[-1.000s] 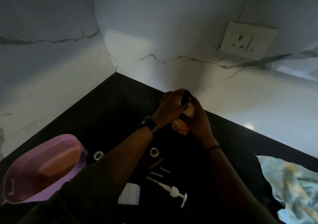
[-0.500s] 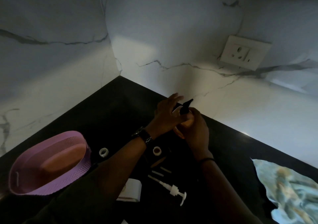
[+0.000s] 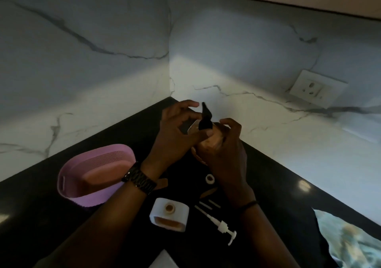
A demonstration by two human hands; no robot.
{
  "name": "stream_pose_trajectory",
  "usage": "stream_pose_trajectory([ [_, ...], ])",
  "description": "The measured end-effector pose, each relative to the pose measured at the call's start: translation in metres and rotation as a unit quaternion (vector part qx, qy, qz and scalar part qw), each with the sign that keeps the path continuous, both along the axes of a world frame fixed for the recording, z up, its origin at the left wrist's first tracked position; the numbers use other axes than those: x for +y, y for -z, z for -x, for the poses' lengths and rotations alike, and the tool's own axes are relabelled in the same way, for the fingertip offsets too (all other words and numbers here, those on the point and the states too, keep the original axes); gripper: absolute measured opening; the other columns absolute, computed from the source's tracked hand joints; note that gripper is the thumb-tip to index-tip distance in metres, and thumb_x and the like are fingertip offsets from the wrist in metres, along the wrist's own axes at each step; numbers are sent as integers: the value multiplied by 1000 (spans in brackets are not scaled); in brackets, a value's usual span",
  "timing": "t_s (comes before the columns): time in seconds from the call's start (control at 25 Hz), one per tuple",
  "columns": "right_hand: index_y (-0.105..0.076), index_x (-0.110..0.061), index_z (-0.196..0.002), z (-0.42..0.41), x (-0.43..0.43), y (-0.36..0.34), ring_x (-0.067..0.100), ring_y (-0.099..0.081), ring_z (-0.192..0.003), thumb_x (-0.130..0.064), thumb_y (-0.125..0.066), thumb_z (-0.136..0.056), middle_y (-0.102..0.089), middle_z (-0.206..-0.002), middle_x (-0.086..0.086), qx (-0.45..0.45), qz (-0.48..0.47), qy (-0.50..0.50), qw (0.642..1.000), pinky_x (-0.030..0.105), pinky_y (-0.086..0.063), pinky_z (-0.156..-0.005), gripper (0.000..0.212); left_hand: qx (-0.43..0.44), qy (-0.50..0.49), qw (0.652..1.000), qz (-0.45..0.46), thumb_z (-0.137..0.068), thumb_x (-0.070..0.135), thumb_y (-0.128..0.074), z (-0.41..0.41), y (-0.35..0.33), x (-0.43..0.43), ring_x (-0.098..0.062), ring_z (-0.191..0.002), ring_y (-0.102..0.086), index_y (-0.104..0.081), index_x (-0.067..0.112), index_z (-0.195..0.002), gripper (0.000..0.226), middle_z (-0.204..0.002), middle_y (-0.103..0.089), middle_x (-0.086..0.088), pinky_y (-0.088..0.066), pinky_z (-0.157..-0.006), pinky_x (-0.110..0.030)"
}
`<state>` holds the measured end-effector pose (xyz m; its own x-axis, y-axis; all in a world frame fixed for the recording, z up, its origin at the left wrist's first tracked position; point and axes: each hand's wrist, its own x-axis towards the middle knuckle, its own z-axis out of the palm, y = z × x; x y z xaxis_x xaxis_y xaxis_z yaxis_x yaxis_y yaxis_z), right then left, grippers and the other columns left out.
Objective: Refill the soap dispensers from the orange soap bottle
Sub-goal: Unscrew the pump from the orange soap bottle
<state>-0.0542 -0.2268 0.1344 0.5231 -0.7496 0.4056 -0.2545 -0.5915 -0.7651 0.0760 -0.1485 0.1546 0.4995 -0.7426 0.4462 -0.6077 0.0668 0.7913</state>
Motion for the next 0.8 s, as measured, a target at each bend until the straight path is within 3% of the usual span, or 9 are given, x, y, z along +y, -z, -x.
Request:
stream_pose_trajectory([
  [0.12, -25, -48, -116, -19, 29, -10, 9, -62, -96, -52, -79, -72, -61, -117, -6, 19, 0, -36, 999, 37, -55, -82, 70, 12, -60, 997, -37, -74, 46, -83, -10, -11, 36, -3, -125, -32, -47, 53, -111, 52, -121, -34, 41, -34, -98, -17],
  [0.2, -26, -43, -120, -30, 44, -15, 11, -62, -98, -57, -79, -68, -61, -118, -6, 21, 1, -60, 998, 42, -55, -84, 75, -3, -6, 1000, -28, -83, 33, -78, -18, -10, 58, 8, -129, -31, -45, 53, -127, 58, -132, -34, 45, -36, -105, -14],
  [0.28, -26, -42, -121, -38, 55, -16, 11, -63, -98, -59, -79, -67, -62, -116, -7, 10, 6, -65, 998, 43, -55, -83, 78, 28, 58, 998, 2, -91, 15, -69, -30, -3, 80, -2, -139, -38, -49, 42, -137, 57, -145, -46, 24, -42, -111, -29],
  [0.36, -26, -41, -123, -45, 64, -16, 11, -63, -100, -61, -79, -67, -62, -117, -7, 9, 5, -57, 998, 44, -55, -85, 80, 94, 60, 993, 47, -92, 3, -65, -37, 1, 96, -13, -136, -49, -51, 27, -138, 54, -142, -55, 5, -47, -108, -42],
  [0.52, -23, -43, -122, -50, 76, -13, 12, -59, -104, -57, -80, -68, -59, -123, -5, 44, -8, -58, 997, 45, -52, -91, 80, 117, 9, 990, 81, -81, 23, -73, -46, 1, 104, -11, -118, -58, -53, 20, -123, 47, -119, -59, -2, -50, -100, -30],
  [0.64, -23, -42, -120, -42, 74, -14, 10, -58, -101, -57, -79, -68, -60, -123, -4, 37, -17, -46, 998, 41, -52, -90, 79, 119, 61, 990, 49, -87, 6, -69, -44, 1, 97, -18, -131, -52, -50, 19, -132, 51, -134, -56, -2, -48, -105, -43],
  [0.72, -22, -43, -117, -31, 69, -15, 13, -59, -103, -53, -79, -70, -60, -124, 0, 39, -20, -50, 998, 42, -51, -92, 74, 70, 52, 996, 32, -86, -2, -71, -32, 1, 88, -4, -130, -53, -51, 18, -133, 55, -136, -56, -4, -47, -105, -29],
  [0.8, -23, -44, -116, -17, 63, -15, 16, -60, -103, -52, -79, -71, -60, -122, 1, 32, -16, -41, 999, 46, -50, -93, 72, 54, 30, 996, 62, -80, 7, -78, -17, -4, 78, -3, -119, -58, -52, 24, -126, 55, -126, -59, 6, -45, -98, -15],
])
